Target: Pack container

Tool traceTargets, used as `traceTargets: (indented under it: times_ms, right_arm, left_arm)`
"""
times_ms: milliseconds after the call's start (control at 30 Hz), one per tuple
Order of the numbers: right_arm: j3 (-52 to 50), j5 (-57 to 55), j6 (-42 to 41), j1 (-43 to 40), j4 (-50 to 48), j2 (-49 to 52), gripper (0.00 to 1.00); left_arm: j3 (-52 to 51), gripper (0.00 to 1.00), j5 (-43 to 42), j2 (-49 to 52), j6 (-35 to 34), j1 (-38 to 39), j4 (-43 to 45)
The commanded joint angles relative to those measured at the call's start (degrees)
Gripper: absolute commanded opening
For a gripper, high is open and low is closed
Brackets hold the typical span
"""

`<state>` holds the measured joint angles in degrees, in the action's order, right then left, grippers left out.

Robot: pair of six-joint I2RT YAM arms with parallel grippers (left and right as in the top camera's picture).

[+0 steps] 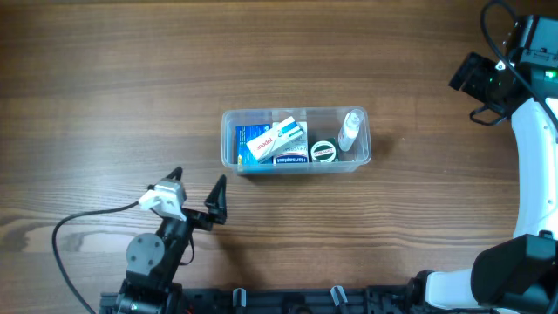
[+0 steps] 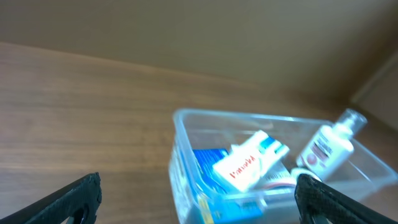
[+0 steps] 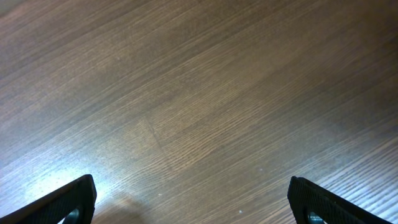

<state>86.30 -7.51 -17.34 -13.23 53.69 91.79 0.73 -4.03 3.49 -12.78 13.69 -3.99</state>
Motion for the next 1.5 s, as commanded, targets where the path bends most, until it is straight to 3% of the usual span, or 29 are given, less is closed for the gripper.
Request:
traceTargets:
  times_ms: [0,600,767,967,1100,1233,1367,1467]
  right_arm:
    - [0.5,0.3,-0.7,0.0,-0.1,-1.2,1.00]
    - [-0.6,0.5,-0.8,0.3,-1.1,-1.4,1.00]
    - [-6.7,0.5,-0.8,3.8,-1.1,-19.3,1.00]
    - [-15.2,-3.4,0.9,18.3,-4.9,-53.7,1.00]
    - [-28.9,-1.4,-1.9,19.6,-7.3,-75.3,1.00]
    - [-48.3,-1.4,-3.5,19.6,-20.5,-88.5,1.00]
    - [-73.0,2.3,-3.7,19.6,-55.4,-91.6,1.00]
    - [-83.3,3.2,-1.7,19.6,-70.9,-91.6,1.00]
  left_arm:
    - [-0.4,1.00,-0.6,-3.0,0.3,-5.4,0.0]
    - [-0.4,1.00,-0.6,-3.1,0.3,-6.1,0.0]
    - [-0.4,1.00,-0.6,-3.1,0.3,-6.1,0.0]
    - [-0.4,1.00,-0.6,-3.1,0.3,-6.1,0.0]
    - [-0.4,1.00,-0.6,-3.1,0.3,-6.1,0.0]
    - [-0.4,1.00,-0.6,-3.1,0.3,-6.1,0.0]
    - [-0.4,1.00,-0.6,-3.1,0.3,-6.1,0.0]
    - [-0.4,1.00,-0.6,-3.1,0.3,-6.1,0.0]
